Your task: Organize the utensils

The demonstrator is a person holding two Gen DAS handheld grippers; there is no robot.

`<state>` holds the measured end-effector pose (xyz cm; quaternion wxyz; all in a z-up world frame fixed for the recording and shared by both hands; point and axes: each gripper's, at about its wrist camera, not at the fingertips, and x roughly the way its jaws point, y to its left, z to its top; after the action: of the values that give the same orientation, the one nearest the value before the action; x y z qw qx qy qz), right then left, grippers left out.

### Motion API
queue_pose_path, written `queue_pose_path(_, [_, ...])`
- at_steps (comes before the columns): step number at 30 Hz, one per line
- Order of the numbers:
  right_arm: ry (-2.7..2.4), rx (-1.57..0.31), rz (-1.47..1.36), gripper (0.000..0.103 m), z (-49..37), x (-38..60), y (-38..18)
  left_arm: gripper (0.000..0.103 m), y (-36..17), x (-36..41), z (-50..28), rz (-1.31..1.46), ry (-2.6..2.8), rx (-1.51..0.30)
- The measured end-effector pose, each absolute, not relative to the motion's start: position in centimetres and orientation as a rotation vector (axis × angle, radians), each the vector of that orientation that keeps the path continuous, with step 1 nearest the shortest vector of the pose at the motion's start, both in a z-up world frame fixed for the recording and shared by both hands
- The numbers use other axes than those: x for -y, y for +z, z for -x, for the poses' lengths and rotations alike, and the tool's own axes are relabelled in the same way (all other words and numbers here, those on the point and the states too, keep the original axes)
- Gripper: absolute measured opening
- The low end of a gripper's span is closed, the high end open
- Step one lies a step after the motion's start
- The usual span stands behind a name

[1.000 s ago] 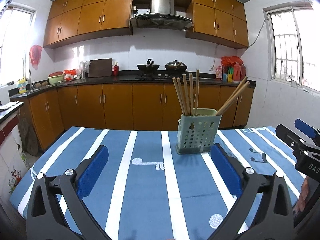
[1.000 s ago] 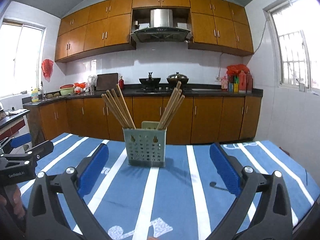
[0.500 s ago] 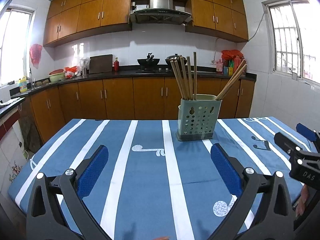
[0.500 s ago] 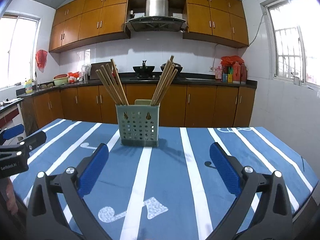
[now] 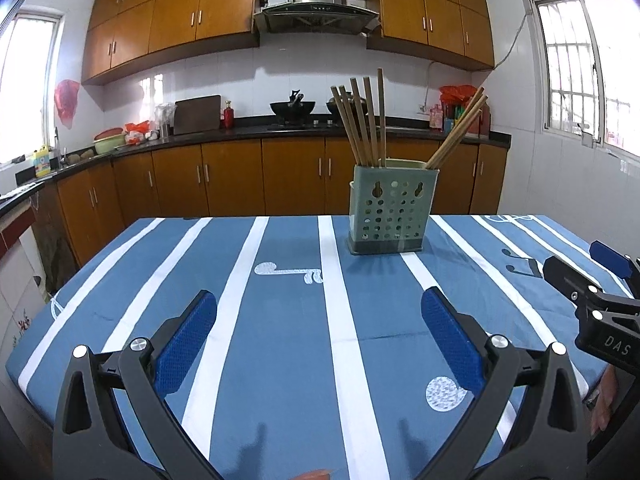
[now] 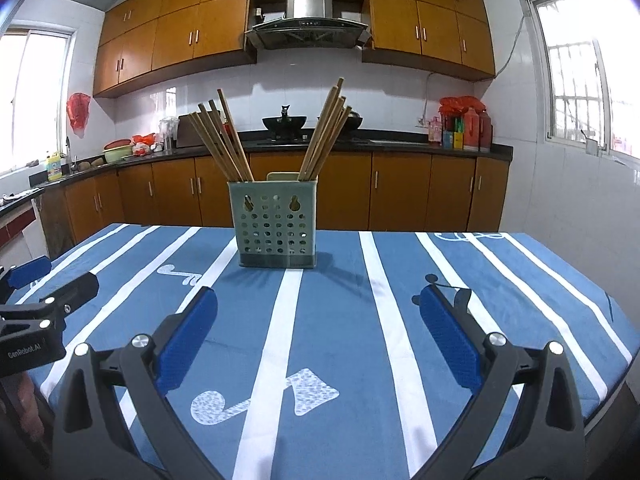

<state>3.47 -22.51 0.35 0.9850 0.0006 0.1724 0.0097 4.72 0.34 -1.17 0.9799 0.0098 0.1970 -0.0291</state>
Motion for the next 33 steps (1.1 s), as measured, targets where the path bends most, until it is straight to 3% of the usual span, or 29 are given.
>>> queue_pose_path(33, [0.012, -0.353, -0.032, 0.099, -3.28, 23.14, -0.21, 0.101, -1.31, -0.4, -4.49, -0.011, -0.054, -0.388])
